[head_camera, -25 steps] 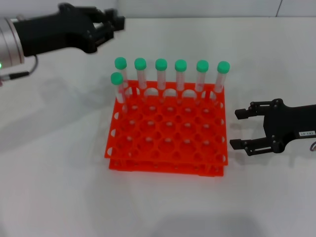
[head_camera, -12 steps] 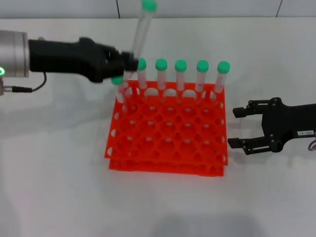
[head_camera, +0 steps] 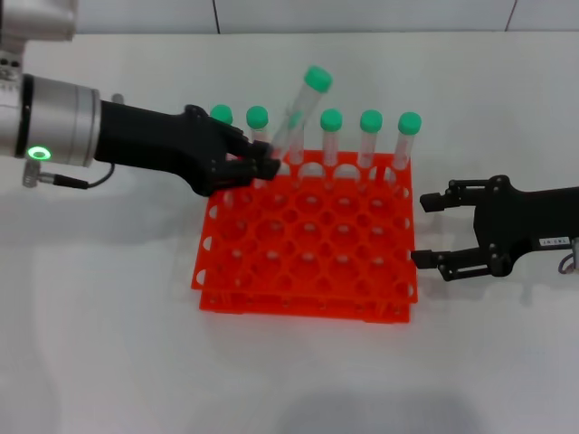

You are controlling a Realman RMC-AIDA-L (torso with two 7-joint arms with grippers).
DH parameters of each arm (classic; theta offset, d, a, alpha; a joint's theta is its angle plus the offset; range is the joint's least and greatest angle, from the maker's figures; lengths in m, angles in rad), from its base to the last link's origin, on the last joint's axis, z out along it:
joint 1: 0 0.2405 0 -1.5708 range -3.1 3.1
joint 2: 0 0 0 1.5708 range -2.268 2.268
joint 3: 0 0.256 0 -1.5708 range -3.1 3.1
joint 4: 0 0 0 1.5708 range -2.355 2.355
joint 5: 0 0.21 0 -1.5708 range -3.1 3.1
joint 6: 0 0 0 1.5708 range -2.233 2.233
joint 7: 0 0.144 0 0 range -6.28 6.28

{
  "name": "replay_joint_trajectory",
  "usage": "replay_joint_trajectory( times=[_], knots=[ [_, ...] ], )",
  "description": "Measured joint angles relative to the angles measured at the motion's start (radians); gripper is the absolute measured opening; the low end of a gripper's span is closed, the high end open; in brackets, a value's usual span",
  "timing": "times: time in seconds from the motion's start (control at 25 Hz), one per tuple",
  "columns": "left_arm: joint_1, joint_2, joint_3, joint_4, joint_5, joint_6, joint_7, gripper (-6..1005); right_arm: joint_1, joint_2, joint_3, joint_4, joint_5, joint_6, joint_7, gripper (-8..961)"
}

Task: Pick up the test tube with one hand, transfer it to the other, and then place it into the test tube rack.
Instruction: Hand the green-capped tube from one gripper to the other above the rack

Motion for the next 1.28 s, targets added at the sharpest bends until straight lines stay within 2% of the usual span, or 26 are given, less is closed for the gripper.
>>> replay_joint_trajectory(
  times=[0.36,0.72,0.96,1.28],
  knots=[
    [0.014,-0.021,-0.008,-0.003,-0.022,0.0,0.073,191,-0.006,0.0,0.008,0.0,0.004,0.002,-0.004,769],
    [0.022,-0.02,0.0,-0.005,-0.016,0.003,0.093,192,0.009,-0.005,0.011,0.036,0.047,0.013,0.002,769],
    [0.026,-0.018,0.005,-0.006,-0.014,0.001,0.095,192,0.015,-0.011,0.013,0.012,0.048,0.063,0.032,768],
    [0.027,-0.018,0.005,-0.006,-0.014,-0.004,0.1,192,0.048,-0.008,0.127,-0.014,0.056,0.014,0.132,768]
  ],
)
